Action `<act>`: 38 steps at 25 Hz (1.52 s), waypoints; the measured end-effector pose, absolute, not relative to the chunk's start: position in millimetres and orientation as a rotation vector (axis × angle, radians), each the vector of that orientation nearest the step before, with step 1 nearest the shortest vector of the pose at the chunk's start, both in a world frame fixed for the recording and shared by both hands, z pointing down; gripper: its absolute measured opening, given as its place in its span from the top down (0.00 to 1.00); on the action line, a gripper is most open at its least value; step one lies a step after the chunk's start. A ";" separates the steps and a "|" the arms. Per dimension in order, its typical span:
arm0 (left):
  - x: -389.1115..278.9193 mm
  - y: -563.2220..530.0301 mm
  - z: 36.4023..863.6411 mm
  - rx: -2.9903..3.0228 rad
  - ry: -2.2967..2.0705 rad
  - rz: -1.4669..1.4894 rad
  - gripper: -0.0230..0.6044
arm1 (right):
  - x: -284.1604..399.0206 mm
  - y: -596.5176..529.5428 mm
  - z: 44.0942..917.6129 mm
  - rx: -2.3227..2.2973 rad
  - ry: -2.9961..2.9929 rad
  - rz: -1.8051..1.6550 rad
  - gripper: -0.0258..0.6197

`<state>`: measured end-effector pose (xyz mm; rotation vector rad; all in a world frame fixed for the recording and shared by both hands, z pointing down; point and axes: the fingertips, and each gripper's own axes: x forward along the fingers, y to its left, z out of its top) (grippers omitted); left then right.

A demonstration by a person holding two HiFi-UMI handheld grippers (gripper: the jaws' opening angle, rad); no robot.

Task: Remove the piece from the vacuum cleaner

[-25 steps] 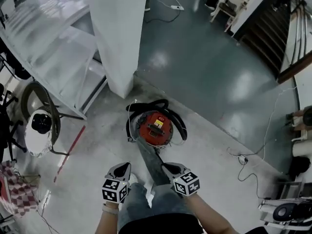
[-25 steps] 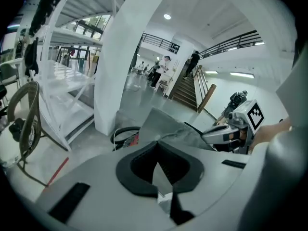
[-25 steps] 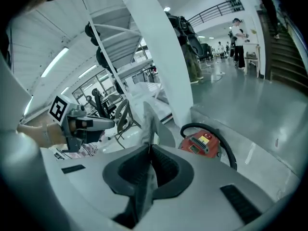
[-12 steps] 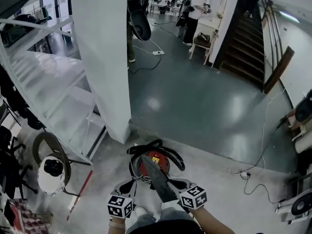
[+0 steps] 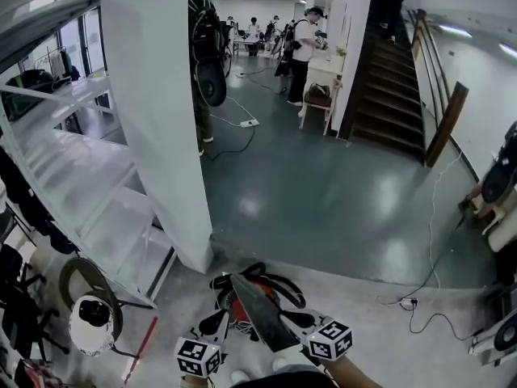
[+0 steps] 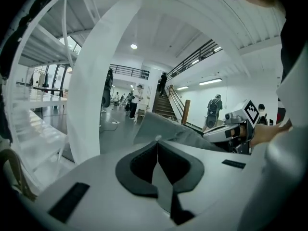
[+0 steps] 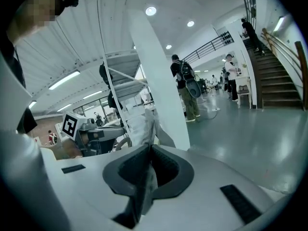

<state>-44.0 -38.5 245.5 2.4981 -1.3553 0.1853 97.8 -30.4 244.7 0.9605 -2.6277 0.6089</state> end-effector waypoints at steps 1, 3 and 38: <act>-43.2 -40.3 240.6 2.504 -1.359 0.182 0.93 | 99.5 -31.5 240.6 0.964 -2.634 0.599 0.89; -40.5 -43.1 232.5 2.514 -1.367 0.179 0.93 | 102.8 -33.3 233.7 0.969 -2.642 0.571 0.89; -26.7 -35.4 224.9 2.506 -1.443 0.253 0.93 | 132.1 -33.2 234.8 1.013 -2.649 0.504 0.89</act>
